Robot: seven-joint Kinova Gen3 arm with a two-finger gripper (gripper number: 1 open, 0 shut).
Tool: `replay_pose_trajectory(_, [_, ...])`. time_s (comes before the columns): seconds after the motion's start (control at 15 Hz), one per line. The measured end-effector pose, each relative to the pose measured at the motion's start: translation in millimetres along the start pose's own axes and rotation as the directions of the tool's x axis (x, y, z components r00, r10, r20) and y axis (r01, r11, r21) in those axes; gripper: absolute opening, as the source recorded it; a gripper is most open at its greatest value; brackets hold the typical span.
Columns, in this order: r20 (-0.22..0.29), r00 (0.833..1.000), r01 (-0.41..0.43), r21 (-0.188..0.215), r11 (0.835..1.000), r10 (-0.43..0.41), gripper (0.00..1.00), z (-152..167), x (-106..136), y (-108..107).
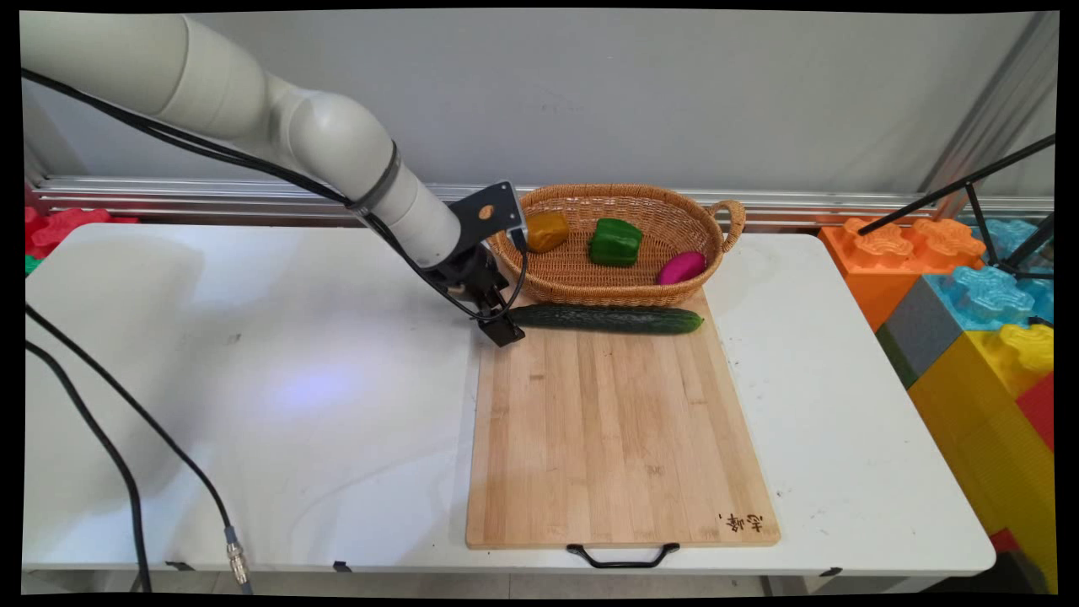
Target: Pick up the cucumber from the cutting board, then place the picked object in the vegetable basket
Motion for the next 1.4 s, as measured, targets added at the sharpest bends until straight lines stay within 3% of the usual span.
replay_pose_trajectory(0.67, [-0.026,1.000,0.006,0.003,1.000,-0.006,1.00,22,-3,-6])
replay_pose_trajectory(0.73, [-0.027,1.000,0.007,0.001,1.000,-0.007,0.00,23,-4,-6])
replay_pose_trajectory(1.4, [-0.009,1.000,0.008,-0.066,0.998,-0.009,0.00,19,-8,3])
